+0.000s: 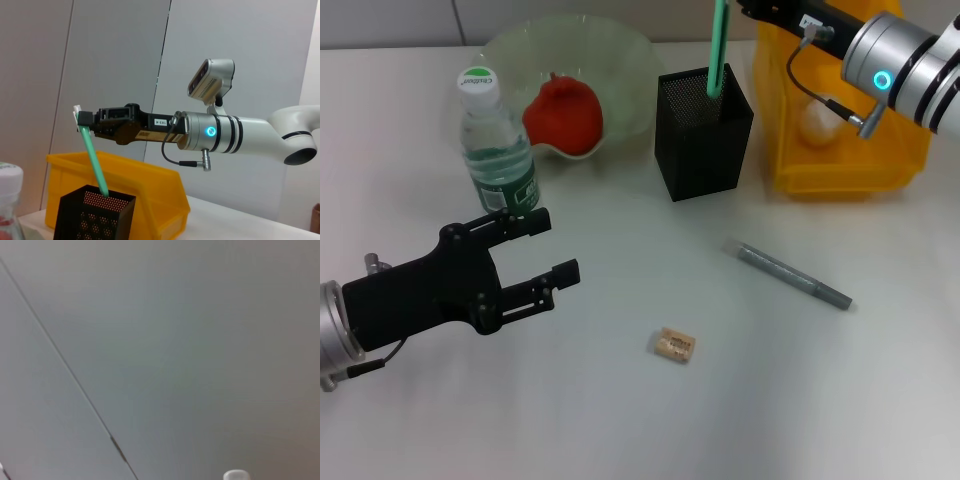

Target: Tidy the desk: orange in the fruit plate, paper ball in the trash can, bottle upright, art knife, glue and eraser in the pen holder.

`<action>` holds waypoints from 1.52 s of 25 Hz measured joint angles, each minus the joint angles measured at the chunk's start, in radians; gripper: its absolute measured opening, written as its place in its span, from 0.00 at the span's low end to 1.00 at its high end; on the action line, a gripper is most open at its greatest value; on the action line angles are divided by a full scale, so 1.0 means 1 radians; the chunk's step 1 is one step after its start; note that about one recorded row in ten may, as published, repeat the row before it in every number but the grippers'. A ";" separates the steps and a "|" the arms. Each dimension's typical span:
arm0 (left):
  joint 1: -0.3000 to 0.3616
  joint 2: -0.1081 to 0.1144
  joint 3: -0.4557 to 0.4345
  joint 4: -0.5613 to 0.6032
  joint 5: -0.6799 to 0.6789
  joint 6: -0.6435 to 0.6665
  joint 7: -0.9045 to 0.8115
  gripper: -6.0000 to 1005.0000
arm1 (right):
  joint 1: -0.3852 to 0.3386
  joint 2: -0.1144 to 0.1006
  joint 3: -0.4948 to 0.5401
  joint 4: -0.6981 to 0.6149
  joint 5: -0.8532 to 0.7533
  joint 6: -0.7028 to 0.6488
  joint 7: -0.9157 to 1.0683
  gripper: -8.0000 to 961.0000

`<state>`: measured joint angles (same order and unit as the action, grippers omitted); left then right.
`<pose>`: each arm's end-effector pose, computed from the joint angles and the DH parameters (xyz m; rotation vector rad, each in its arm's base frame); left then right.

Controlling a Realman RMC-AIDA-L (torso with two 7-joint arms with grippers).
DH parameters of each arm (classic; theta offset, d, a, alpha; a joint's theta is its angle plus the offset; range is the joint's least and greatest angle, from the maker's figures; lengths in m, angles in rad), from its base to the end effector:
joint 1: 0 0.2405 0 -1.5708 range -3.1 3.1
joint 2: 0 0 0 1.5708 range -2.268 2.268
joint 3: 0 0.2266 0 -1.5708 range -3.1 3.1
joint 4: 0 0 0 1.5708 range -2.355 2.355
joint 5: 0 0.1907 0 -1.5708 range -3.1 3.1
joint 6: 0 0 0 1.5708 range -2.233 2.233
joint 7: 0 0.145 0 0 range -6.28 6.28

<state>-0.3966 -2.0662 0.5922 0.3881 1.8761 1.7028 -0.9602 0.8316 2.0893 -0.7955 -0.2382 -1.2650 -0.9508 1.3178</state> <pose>-0.2523 0.2441 0.0004 -2.5903 -0.4722 -1.0133 0.1698 0.4085 -0.0094 -2.0766 1.0028 1.0624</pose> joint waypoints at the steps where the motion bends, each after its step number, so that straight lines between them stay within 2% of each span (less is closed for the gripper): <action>1: 0.000 0.000 0.000 0.000 0.000 0.000 0.000 0.72 | 0.002 0.000 0.000 0.005 -0.001 -0.001 -0.014 0.27; 12: 0.001 0.000 0.000 0.000 0.000 0.010 0.000 0.72 | 0.002 0.001 -0.050 0.021 -0.001 -0.013 -0.085 0.28; 17: 0.001 0.000 0.000 0.001 0.000 0.012 0.000 0.72 | -0.019 0.002 -0.051 0.022 0.000 -0.067 -0.155 0.28; 29: -0.002 0.002 0.000 0.008 0.000 0.017 0.000 0.72 | -0.038 0.002 -0.051 0.031 -0.006 -0.086 -0.322 0.29; 38: -0.006 0.004 -0.001 0.010 -0.001 0.017 0.000 0.72 | -0.052 0.000 -0.051 0.032 -0.008 -0.124 -0.331 0.29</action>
<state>-0.4025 -2.0626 0.5910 0.3980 1.8751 1.7196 -0.9602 0.7798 2.0892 -0.8467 -0.2061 -1.2729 -1.0747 0.9865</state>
